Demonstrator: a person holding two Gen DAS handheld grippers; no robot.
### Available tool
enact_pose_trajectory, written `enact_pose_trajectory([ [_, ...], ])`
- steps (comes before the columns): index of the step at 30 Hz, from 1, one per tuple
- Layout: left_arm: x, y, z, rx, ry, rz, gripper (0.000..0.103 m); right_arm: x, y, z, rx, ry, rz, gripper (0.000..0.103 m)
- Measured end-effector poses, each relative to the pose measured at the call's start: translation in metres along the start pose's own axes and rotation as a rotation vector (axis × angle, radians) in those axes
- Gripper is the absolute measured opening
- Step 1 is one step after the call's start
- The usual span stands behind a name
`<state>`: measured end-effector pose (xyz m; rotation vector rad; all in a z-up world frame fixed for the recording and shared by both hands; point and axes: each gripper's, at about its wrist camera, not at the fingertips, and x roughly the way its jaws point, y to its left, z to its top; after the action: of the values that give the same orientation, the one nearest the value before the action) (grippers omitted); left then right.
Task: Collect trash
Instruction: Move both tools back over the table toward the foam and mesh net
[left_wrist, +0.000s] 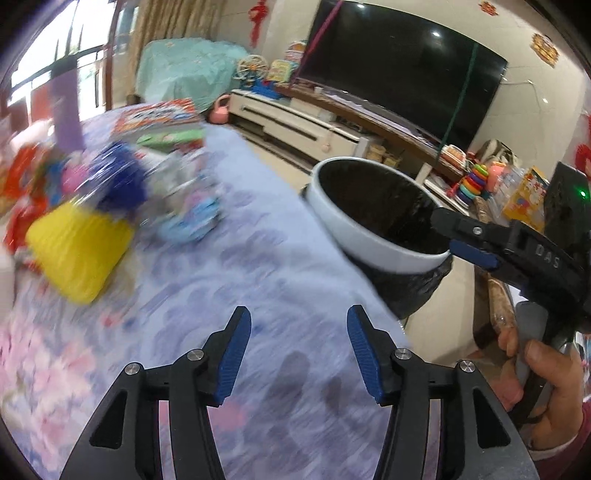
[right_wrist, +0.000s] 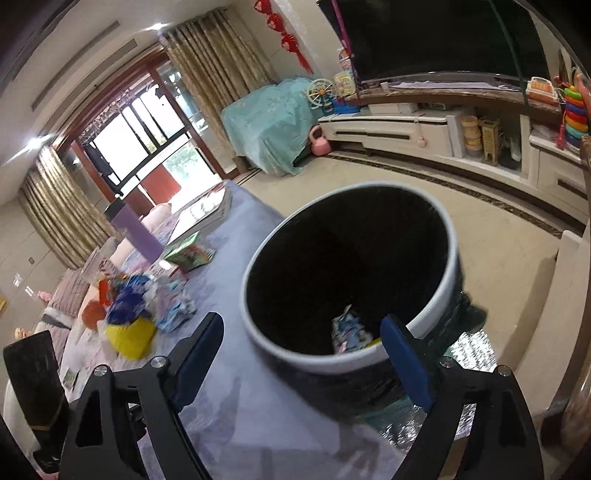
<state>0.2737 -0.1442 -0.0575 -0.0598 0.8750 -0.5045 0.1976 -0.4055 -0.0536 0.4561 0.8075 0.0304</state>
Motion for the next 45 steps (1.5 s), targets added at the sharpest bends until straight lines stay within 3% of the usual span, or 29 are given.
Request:
enact_pose_trajectory([
  [20, -0.102, 0.073, -0.065, -0.205, -0.065, 0.139, 0.054, 0.022, 0.088, -0.045, -0.126, 0.065, 0.097, 0.089],
  [31, -0.121, 0.104, -0.068, -0.288, -0.079, 0.198, 0.054, 0.044, 0.123, -0.058, -0.178, 0.096, 0.127, 0.089],
  [45, -0.116, 0.153, -0.045, -0.351, -0.083, 0.284, 0.056, 0.066, 0.165, -0.064, -0.226, 0.130, 0.187, 0.088],
])
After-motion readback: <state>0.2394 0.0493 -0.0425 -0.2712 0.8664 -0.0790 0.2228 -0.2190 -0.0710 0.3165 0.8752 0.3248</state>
